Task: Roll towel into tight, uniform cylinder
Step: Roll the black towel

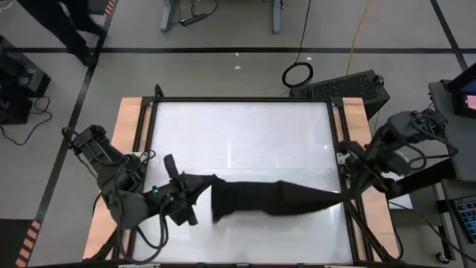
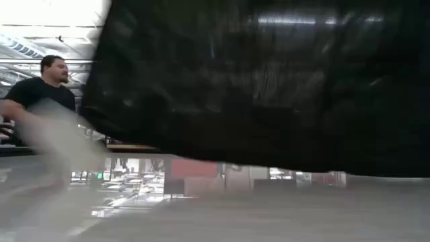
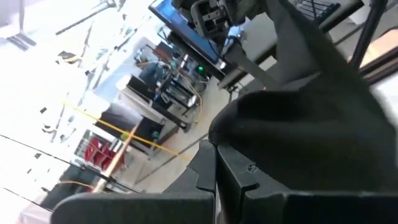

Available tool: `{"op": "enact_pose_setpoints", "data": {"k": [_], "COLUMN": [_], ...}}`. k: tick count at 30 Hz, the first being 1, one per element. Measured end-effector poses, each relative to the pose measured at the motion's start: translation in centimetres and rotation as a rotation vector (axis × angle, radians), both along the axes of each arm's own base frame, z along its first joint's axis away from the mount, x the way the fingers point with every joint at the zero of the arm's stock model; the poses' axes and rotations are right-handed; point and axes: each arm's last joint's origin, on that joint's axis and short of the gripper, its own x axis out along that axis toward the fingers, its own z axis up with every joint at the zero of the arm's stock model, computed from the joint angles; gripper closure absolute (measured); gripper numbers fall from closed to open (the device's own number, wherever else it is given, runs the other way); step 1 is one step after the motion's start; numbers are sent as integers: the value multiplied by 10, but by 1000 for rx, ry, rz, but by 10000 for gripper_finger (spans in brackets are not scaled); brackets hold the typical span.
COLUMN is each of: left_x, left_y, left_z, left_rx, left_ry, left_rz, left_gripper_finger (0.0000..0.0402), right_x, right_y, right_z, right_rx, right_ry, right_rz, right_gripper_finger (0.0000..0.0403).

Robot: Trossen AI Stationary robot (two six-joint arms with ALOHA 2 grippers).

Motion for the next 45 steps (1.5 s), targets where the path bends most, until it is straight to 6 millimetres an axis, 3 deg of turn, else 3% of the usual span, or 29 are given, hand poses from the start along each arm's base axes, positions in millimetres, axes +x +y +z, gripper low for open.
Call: {"op": "enact_pose_setpoints", "data": {"k": [4,10,14,19,24,30,39,45], "left_x": [4,21,32,57,81,108,133,140], "left_y": [6,46,82,116,136,152,182,205], "left_z": [2,-9,-32,-72,-111,-153,-197,-213], "left_rx": [28,32,-80,-235,-267,-261,-249,-298], "left_ry": [-1,31,90,255,399,545,626,609], "left_rz": [44,334,413,498,616,691,810,908], "left_gripper_finger": [402,402,402,402,402,402,392,341], "right_x": [-6,1,19,44,56,58,59,57], "right_y": [-4,-19,-25,-28,-35,-51,-67,-80], "right_z": [12,3,-30,-87,-135,-168,-177,-176], "right_rx": [0,-66,-149,-228,-302,-323,-221,-153], "right_ry": [-51,80,353,653,783,847,896,886], "right_rz": [-84,-613,-890,-1028,-1123,-1285,-1407,-1582], "right_gripper_finger": [403,403,403,403,403,403,393,330]}}
